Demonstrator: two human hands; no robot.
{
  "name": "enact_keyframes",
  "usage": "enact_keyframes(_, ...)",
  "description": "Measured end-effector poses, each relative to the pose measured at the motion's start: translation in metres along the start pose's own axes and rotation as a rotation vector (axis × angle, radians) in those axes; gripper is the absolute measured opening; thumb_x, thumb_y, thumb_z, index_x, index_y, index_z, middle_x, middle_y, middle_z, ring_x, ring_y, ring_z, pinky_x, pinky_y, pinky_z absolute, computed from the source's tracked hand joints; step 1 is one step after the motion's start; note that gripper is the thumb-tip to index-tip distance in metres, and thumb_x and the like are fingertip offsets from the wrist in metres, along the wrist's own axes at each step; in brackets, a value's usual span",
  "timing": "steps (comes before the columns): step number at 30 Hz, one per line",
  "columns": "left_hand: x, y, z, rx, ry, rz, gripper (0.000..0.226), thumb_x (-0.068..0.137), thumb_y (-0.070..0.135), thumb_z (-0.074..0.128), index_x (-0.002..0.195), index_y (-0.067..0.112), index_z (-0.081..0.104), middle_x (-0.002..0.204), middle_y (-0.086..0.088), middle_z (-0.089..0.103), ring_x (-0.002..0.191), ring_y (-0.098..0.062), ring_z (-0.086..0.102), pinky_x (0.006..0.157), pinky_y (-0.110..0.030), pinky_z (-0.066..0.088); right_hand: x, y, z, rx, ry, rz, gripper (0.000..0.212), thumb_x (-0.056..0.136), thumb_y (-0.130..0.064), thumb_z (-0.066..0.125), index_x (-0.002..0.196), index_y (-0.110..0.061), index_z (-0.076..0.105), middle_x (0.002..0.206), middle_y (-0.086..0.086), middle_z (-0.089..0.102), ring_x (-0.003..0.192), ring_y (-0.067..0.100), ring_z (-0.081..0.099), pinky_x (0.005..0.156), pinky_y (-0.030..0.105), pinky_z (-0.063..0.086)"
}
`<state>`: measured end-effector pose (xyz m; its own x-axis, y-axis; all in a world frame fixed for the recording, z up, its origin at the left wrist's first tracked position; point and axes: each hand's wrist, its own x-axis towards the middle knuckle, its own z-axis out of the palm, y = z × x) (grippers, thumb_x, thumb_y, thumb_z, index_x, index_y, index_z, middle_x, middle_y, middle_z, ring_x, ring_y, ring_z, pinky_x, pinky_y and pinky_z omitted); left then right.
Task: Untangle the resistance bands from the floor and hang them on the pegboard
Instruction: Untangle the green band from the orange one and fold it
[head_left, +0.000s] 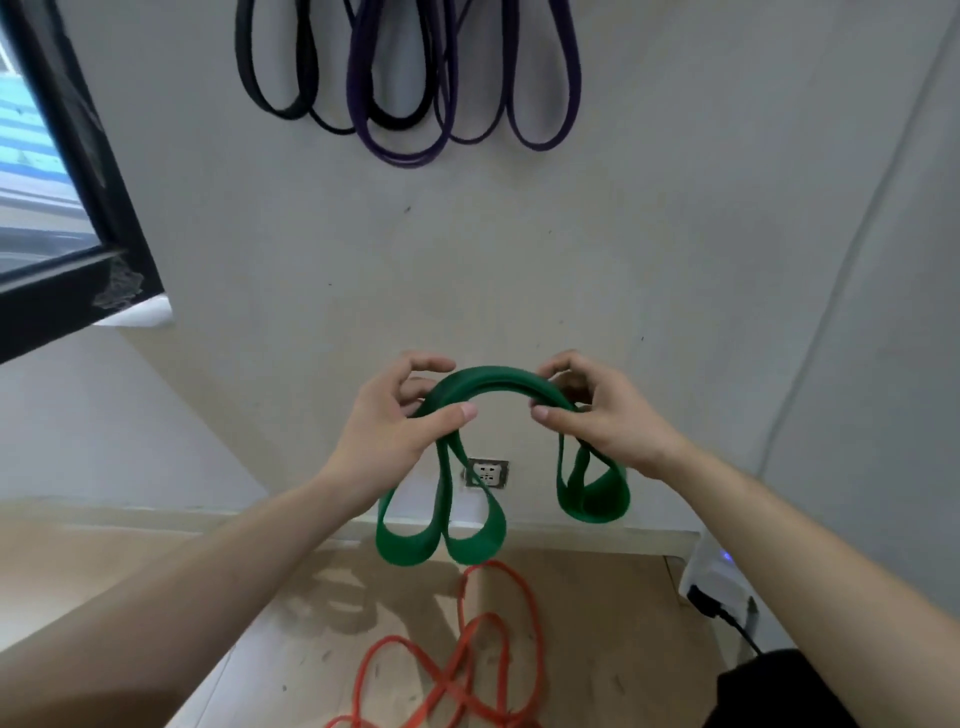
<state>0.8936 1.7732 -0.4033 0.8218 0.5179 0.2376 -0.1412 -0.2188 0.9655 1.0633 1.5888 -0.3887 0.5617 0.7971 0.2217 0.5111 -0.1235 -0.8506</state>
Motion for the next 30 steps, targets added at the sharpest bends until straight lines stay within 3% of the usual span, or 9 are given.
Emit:
enact_keyframes(2,0.004,0.009,0.008,-0.014,0.04,0.025,0.033,0.083,0.017,0.082,0.111,0.024,0.065,0.094,-0.002,0.078,0.091,-0.022,0.076,0.091,-0.041,0.059,-0.002,-0.006,-0.004,0.007,0.065,-0.024,0.026,0.089,-0.017,0.075,0.111,-0.017,0.061,0.097,0.007,0.073,0.093,0.023,0.071,0.086,0.033,0.058)
enact_keyframes(7,0.031,0.058,0.025,-0.01,0.119,0.11,0.025,0.085,0.02,0.08,0.106,0.025,0.068,0.102,0.001,0.075,0.095,-0.016,0.074,0.093,-0.04,0.059,0.002,-0.03,-0.019,0.175,0.239,-0.062,0.022,0.091,-0.014,0.073,0.111,-0.02,0.063,0.099,0.009,0.073,0.092,0.028,0.072,0.091,0.052,0.057)
enact_keyframes(11,0.062,0.112,0.033,0.018,0.142,0.227,0.024,0.084,0.023,0.081,0.104,0.026,0.069,0.101,0.002,0.075,0.095,-0.018,0.074,0.092,-0.042,0.059,0.016,-0.065,-0.044,0.181,0.358,-0.146,0.023,0.09,-0.023,0.075,0.11,-0.03,0.066,0.101,0.002,0.073,0.092,0.027,0.072,0.088,0.054,0.058)
enact_keyframes(14,0.082,0.152,0.04,0.045,0.159,0.332,0.021,0.085,0.023,0.081,0.103,0.024,0.069,0.099,0.003,0.075,0.094,-0.019,0.073,0.09,-0.043,0.06,0.027,-0.097,-0.075,0.135,0.397,-0.197,0.027,0.09,-0.027,0.073,0.114,-0.034,0.066,0.103,-0.005,0.073,0.096,0.024,0.072,0.088,0.052,0.058)
enact_keyframes(19,0.109,0.218,0.052,0.048,0.199,0.457,0.019,0.086,0.024,0.08,0.1,0.027,0.067,0.096,0.003,0.074,0.091,-0.018,0.072,0.084,-0.039,0.061,0.043,-0.154,-0.123,0.051,0.451,-0.303,0.035,0.093,-0.018,0.07,0.126,-0.026,0.061,0.108,0.0,0.071,0.093,0.021,0.072,0.084,0.046,0.061)
enact_keyframes(24,0.134,0.273,0.062,0.02,0.232,0.538,0.019,0.086,0.03,0.08,0.099,0.027,0.067,0.095,0.001,0.075,0.09,-0.02,0.073,0.085,-0.046,0.061,0.06,-0.198,-0.153,-0.075,0.637,-0.404,0.051,0.094,-0.029,0.069,0.14,-0.041,0.049,0.112,-0.005,0.067,0.097,0.013,0.07,0.09,0.042,0.059)
enact_keyframes(27,0.147,0.301,0.069,-0.005,0.229,0.575,0.023,0.086,0.03,0.079,0.104,0.021,0.068,0.093,-0.003,0.075,0.086,-0.021,0.074,0.086,-0.048,0.06,0.068,-0.219,-0.16,-0.15,0.724,-0.488,0.051,0.096,-0.028,0.066,0.143,-0.037,0.049,0.112,-0.014,0.065,0.098,0.002,0.065,0.095,0.031,0.055)
enact_keyframes(30,0.16,0.321,0.073,-0.01,0.209,0.602,0.023,0.083,0.035,0.08,0.101,0.025,0.069,0.094,-0.001,0.076,0.089,-0.022,0.074,0.089,-0.049,0.059,0.076,-0.23,-0.167,-0.242,0.799,-0.553,0.053,0.098,-0.029,0.063,0.147,-0.035,0.045,0.115,-0.012,0.065,0.102,0.005,0.062,0.097,0.026,0.05)
